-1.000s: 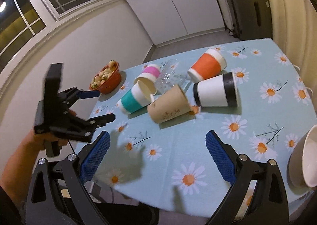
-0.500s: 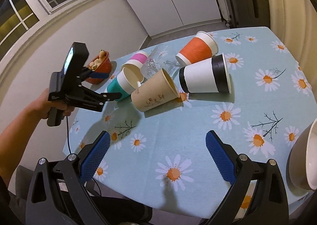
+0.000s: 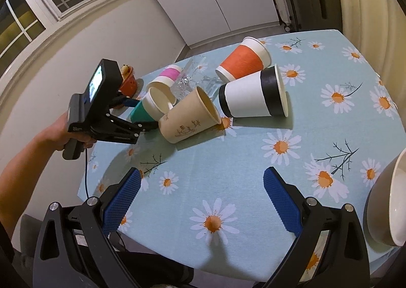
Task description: Flip cup upright
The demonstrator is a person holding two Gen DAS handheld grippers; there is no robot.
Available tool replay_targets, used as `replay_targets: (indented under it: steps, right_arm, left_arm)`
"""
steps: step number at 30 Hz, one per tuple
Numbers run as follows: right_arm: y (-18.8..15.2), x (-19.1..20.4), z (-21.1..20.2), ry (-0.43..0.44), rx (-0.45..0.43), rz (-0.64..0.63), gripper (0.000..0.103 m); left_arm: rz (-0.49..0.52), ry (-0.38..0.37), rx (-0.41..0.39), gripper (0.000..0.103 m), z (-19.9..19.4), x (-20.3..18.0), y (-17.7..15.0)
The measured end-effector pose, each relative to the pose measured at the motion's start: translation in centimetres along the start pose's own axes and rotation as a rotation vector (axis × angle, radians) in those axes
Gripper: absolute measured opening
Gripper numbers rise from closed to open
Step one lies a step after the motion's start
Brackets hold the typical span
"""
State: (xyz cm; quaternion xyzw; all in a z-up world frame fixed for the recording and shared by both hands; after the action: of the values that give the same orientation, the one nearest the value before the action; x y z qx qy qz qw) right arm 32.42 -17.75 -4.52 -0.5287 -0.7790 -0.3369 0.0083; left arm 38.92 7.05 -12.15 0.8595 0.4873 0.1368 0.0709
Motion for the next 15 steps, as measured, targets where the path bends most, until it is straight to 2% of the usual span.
replay_targets:
  steps: [9, 15]
  right_arm:
    - [0.0, -0.2, 0.3, 0.016, 0.006, 0.016, 0.096]
    - [-0.2, 0.3, 0.0, 0.065, 0.005, 0.023, 0.096]
  left_arm:
    - [-0.016, -0.022, -0.014, 0.065, -1.5, -0.4, -0.6]
    - [-0.078, -0.072, -0.063, 0.065, -4.9, -1.6, -2.1]
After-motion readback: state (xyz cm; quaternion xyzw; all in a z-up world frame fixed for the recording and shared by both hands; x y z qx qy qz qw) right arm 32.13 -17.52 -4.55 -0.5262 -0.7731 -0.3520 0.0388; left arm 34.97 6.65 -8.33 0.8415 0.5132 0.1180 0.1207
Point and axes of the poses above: each gripper's, at about its wrist camera, not at the fingertips, and z roughly the way its jaws point, x to its left, y to its top, the point moved 2 cm from there along z, roughly the way its jaws point, and after that the axes turned 6 degrees about -y, right-handed, at the moved point
